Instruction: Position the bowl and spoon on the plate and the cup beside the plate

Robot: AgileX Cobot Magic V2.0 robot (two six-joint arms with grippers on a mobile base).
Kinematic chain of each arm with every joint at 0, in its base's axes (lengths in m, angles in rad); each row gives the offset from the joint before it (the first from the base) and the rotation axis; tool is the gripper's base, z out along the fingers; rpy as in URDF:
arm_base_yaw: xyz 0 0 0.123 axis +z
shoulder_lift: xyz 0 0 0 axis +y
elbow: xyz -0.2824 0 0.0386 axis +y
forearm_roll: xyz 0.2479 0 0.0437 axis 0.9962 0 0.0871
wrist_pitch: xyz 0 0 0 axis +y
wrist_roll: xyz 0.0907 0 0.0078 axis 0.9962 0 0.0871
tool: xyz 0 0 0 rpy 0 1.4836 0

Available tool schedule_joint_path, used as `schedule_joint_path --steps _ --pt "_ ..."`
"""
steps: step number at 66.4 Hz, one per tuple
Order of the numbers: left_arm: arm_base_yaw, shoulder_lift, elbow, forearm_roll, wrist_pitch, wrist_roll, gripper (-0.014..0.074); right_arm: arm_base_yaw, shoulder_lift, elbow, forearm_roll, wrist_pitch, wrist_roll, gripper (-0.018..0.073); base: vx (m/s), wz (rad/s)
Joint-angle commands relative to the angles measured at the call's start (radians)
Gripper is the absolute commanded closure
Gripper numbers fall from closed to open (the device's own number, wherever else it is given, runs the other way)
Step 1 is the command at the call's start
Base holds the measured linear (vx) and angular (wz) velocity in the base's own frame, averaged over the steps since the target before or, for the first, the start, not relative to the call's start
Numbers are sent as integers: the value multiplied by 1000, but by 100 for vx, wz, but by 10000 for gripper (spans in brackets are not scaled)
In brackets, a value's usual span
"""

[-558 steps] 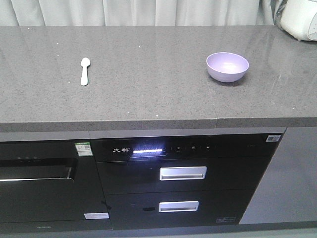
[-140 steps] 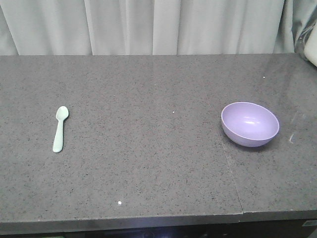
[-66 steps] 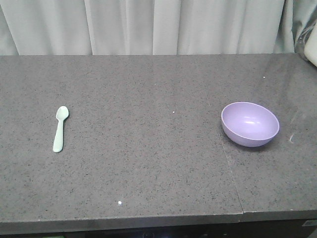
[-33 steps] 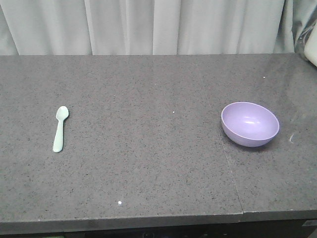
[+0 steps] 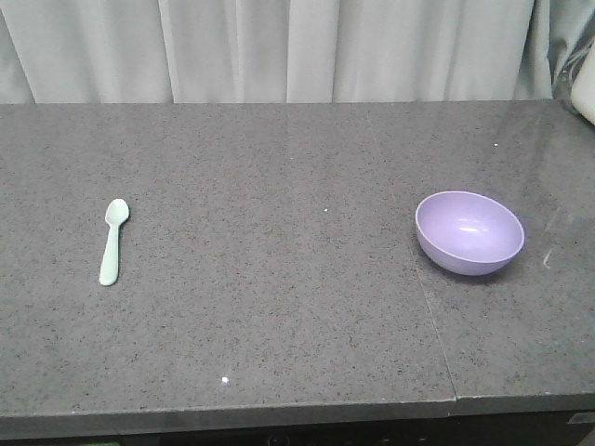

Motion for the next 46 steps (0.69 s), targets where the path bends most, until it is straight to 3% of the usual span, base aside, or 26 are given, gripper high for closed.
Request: schedule_joint_path --steps 1,46 --pt "0 10 30 -7 -68 -11 602 -5 -11 14 -7 -71 -3 561 0 0" --pt "0 10 30 -7 -68 -11 602 -5 -11 14 -7 -71 -3 561 0 0"
